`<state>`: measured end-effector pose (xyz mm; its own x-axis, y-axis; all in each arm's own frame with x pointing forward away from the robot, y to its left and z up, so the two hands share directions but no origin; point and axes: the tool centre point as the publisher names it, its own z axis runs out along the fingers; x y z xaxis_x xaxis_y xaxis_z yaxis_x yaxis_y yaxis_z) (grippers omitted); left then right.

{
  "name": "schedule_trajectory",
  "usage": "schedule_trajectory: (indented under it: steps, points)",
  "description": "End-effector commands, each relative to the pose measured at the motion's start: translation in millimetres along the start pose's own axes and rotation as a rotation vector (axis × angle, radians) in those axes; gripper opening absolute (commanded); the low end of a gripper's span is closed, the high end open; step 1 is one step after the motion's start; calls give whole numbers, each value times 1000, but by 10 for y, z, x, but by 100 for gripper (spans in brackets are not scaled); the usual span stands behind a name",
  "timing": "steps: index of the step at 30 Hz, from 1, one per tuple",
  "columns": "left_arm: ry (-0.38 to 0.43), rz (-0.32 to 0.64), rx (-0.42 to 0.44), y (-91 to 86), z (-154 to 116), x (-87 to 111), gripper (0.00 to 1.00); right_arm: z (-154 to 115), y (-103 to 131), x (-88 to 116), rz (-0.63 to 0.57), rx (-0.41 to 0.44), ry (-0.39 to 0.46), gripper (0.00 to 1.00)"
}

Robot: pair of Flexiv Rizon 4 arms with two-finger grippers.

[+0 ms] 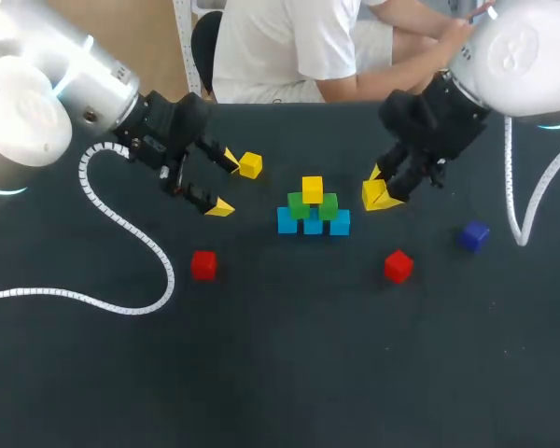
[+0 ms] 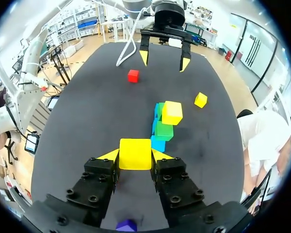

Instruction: Place the blue cubes, place green cubes on the blue cubes, place the yellow cubes on the green cubes, then place the red cubes on the yellow cubes, and place purple cube on the red cubes.

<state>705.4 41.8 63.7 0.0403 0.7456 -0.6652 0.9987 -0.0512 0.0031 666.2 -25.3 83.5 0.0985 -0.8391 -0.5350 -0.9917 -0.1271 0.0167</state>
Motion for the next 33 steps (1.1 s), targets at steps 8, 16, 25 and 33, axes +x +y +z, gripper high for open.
schedule_trajectory:
  steps: [8, 16, 25, 33]
  points:
    - [3, 0, 4, 14, 0, 0, 100, 3, -11, 0, 0, -2, -2, 0]
    - [3, 0, 4, 14, 0, 0, 100, 3, -11, 0, 0, -2, -2, 0]
    - [3, 0, 4, 14, 0, 0, 100, -33, -3, -96, 6, 5, 1, 0]
    - [3, 0, 4, 14, 0, 0, 100, -13, 24, -271, 35, 14, 23, 0]
